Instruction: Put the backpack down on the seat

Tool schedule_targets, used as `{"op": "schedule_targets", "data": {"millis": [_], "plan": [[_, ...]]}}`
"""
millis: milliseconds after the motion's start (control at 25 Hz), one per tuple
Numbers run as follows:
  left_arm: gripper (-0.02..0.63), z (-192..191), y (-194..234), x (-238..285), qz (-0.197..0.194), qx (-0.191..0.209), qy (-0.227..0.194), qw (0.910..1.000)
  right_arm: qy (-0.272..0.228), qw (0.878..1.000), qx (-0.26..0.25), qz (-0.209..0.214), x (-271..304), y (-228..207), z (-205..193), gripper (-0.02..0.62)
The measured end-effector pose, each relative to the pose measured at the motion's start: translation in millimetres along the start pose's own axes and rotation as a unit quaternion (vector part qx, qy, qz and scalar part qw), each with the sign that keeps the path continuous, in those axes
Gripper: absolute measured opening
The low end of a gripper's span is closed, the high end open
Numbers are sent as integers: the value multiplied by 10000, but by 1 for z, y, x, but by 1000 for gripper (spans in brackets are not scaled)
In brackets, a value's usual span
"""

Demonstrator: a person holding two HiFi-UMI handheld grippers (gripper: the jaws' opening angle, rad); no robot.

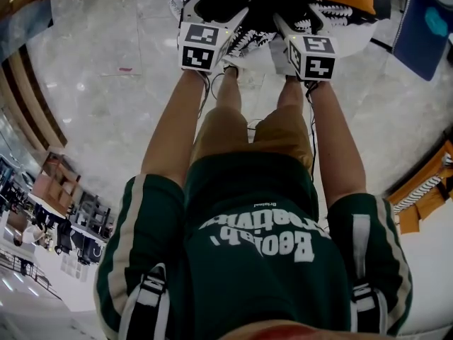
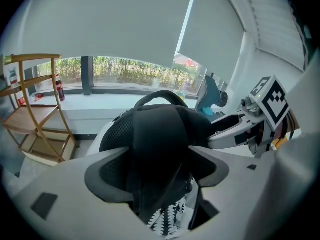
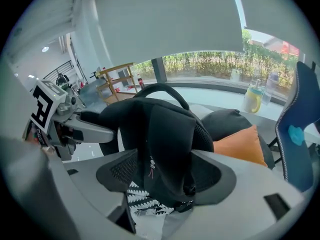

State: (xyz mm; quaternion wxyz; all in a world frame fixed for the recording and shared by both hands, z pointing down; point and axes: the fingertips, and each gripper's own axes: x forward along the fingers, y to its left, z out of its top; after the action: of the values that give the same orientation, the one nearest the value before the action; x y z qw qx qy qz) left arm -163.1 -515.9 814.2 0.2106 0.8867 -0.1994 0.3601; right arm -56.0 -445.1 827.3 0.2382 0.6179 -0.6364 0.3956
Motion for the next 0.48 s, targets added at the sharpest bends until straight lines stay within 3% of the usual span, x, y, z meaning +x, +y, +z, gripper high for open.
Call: {"op": "schedule_targets", "data": {"millis": [480], "plan": [[354,-4,-4,-19,-87,-2,-92,9999,-124,9996,135,-217,-19,6,-9,290]]}}
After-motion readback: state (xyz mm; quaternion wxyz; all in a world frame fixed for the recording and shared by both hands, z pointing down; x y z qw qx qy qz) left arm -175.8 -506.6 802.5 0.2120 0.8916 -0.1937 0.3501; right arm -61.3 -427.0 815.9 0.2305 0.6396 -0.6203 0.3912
